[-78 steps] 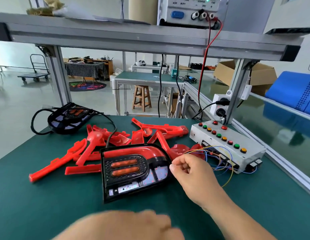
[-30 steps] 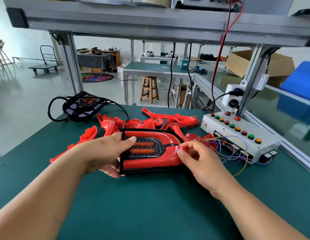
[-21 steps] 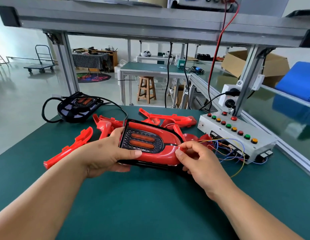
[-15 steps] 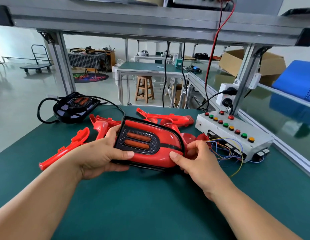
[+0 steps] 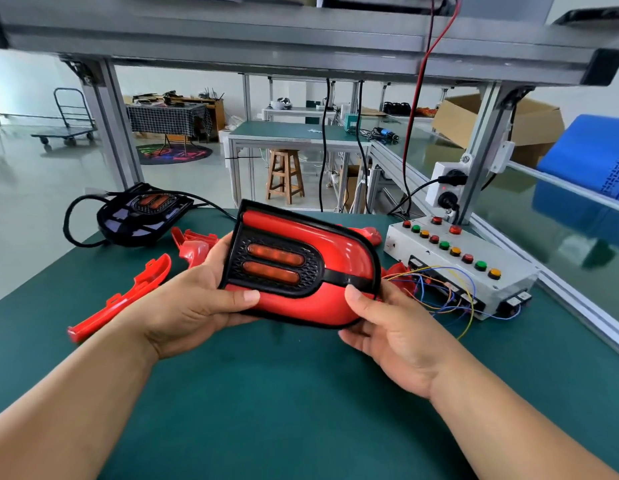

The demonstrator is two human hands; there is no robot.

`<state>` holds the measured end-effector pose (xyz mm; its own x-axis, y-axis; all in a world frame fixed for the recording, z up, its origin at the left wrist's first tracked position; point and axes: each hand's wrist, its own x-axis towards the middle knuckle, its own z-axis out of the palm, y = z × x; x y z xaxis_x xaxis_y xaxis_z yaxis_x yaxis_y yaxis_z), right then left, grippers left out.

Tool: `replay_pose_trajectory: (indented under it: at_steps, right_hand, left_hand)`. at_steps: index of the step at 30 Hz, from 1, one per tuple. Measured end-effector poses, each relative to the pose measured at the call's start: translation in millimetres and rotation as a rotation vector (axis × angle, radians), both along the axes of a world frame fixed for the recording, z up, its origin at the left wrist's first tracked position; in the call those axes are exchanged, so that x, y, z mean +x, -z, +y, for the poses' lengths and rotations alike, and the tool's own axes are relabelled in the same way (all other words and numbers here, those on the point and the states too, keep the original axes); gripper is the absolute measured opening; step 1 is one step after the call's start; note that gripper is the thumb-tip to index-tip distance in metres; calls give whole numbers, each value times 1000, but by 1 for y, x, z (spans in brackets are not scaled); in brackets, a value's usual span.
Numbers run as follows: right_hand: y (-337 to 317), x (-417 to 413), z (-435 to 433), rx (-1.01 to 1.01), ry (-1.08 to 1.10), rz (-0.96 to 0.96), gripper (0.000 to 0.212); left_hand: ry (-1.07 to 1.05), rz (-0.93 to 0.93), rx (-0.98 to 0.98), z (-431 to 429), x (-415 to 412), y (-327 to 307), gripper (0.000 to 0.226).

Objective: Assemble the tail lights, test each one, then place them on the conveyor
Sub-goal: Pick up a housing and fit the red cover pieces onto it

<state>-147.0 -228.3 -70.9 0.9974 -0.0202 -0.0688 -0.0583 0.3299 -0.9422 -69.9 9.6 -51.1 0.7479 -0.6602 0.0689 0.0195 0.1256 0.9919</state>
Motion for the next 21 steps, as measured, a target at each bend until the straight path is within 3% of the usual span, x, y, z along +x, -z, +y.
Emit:
replay_pose_trajectory:
  at_steps: [4, 17, 21]
  right_hand:
    - [-5, -1, 2, 99, 10, -57, 51]
    - [-5, 2, 3, 8, 108, -134, 43]
    - [-6, -3, 9, -4, 77, -87, 47]
  left_hand:
    - [-9, -41, 15, -5, -2, -1, 71]
    - [-54, -32, -6, -13, -5, 0, 60]
    - [50, -10, 144, 13, 6, -7, 58]
